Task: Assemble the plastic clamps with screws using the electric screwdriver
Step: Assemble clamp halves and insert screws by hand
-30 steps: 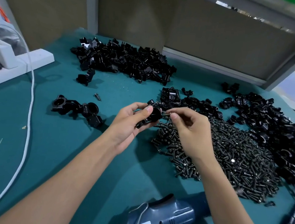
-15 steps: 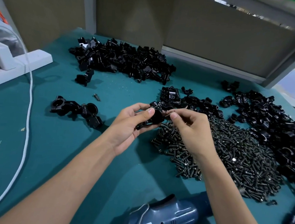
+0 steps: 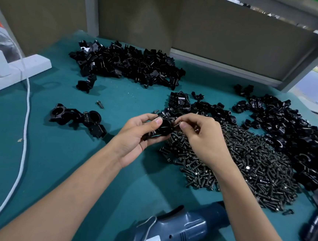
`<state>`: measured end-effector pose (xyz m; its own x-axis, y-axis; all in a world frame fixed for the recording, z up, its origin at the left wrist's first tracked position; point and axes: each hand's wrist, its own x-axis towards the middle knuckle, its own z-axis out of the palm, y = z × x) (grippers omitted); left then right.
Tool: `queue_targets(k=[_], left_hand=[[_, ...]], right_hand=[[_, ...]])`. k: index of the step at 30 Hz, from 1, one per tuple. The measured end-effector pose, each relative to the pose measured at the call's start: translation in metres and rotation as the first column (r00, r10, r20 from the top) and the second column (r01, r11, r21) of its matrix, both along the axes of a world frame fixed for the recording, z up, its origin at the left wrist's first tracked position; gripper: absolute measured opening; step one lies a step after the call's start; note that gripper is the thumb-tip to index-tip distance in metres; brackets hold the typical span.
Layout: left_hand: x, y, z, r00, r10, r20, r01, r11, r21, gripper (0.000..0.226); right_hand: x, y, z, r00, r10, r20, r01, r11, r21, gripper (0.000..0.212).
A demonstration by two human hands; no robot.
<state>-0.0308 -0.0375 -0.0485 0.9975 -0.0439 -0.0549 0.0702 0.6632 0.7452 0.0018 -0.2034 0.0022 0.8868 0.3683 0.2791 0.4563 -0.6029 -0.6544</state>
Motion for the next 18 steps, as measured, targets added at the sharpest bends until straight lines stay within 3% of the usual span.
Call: queue_targets(k=[4, 7, 9, 11, 13, 15, 18], left_hand=[[0.0, 0.001, 0.002, 1.0, -0.002, 0.003, 0.002, 1.0, -0.028, 0.036], [-0.002, 0.004, 0.006, 1.0, 0.005, -0.016, -0.007, 0.994, -0.108, 0.041], [-0.002, 0.006, 0.01, 0.999, 0.036, -0.025, -0.04, 0.986, -0.163, 0.048], [-0.002, 0.007, 0.012, 0.996, 0.089, -0.025, -0.092, 0.975, -0.2, 0.06], [-0.002, 0.008, 0.013, 0.991, 0.132, -0.03, -0.135, 0.966, -0.22, 0.065], [-0.002, 0.009, 0.013, 0.988, 0.147, -0.036, -0.151, 0.964, -0.22, 0.062], [-0.002, 0.009, 0.013, 0.99, 0.133, -0.042, -0.138, 0.972, -0.192, 0.051]], right_hand=[[-0.001, 0.004, -0.001, 0.99, -0.017, 0.137, 0.029, 0.996, -0.081, 0.016], [-0.005, 0.003, -0.001, 0.952, -0.078, 0.297, 0.031, 0.987, 0.158, 0.014], [-0.004, -0.001, -0.002, 0.954, -0.075, 0.291, 0.01, 0.975, 0.22, 0.015], [-0.003, -0.003, -0.006, 0.982, 0.069, 0.174, -0.073, 0.997, 0.017, 0.016], [-0.007, -0.002, -0.014, 0.976, 0.217, 0.021, -0.206, 0.95, -0.235, 0.014], [-0.012, -0.002, -0.023, 0.956, 0.286, -0.064, -0.291, 0.9, -0.323, 0.014], [-0.012, -0.005, -0.027, 0.96, 0.258, -0.106, -0.279, 0.881, -0.381, 0.025]])
